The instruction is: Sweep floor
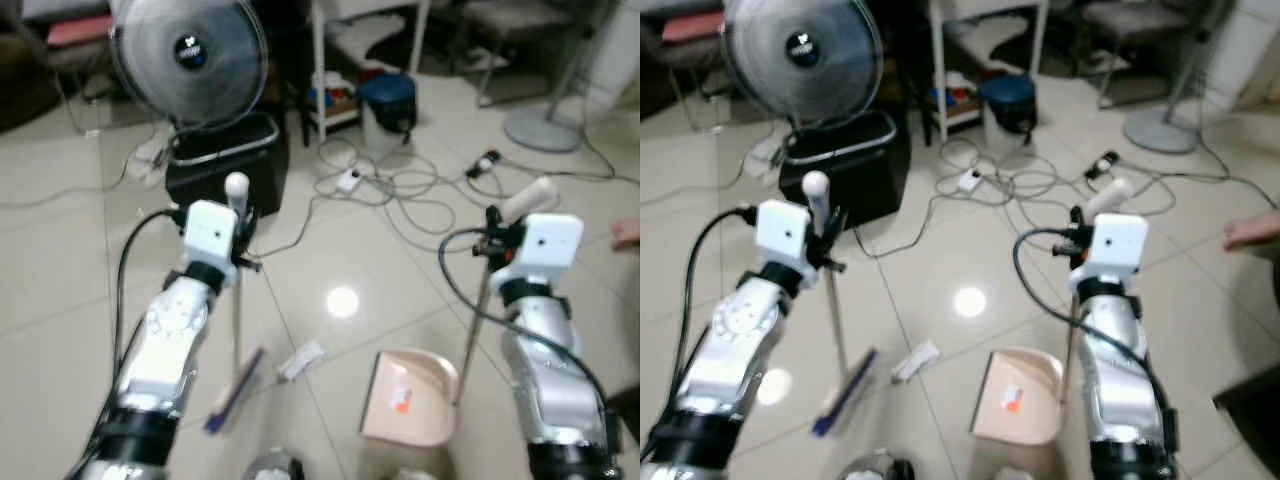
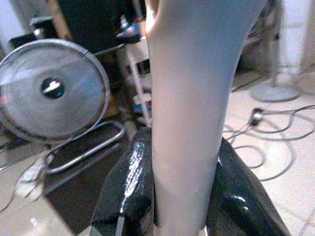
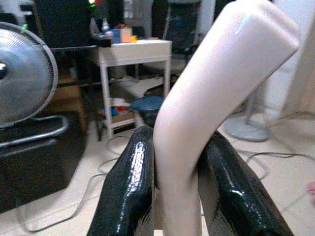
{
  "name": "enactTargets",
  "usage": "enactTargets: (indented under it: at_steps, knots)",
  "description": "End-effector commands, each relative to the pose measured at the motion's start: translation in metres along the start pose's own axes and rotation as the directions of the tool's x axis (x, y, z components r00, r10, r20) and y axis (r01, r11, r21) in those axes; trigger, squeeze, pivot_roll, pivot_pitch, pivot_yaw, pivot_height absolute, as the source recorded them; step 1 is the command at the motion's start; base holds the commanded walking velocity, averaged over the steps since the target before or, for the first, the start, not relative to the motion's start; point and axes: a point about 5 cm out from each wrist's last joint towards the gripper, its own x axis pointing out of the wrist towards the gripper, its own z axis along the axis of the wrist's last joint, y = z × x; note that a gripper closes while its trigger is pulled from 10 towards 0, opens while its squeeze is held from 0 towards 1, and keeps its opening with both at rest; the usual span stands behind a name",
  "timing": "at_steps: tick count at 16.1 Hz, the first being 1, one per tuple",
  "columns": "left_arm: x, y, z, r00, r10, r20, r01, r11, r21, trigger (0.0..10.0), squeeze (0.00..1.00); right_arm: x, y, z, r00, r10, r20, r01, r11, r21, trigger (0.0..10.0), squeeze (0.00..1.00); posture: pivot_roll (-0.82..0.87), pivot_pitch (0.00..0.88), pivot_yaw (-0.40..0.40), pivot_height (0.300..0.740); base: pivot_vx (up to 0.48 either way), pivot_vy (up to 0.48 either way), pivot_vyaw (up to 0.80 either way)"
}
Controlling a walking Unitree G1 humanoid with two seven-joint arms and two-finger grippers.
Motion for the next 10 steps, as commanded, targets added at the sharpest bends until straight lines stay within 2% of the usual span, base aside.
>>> enactTargets:
  at_steps: [1, 10]
  knots:
    - [0.003, 0.001, 0.008, 1.0, -0.002, 0.031, 0.002, 1.0, 0.03, 10.0, 0.0, 0.0012, 0.0028, 0.0084, 0.999, 0.006, 0.041, -0.007, 0.999, 0.031, 10.0, 0.0, 0.0, 0.112, 0.071, 0.74, 0.442, 0.0, 0.0]
    - [0.0035, 0.0032, 0.0075, 1.0, -0.01, 0.027, 0.009, 0.999, 0.046, 10.0, 0.0, 0.0027, 0.0011, 0.0102, 0.998, -0.008, 0.059, 0.006, 0.999, 0.032, 10.0, 0.0, 0.01, 0.119, 0.08, 0.74, 0.442, 0.0, 0.0]
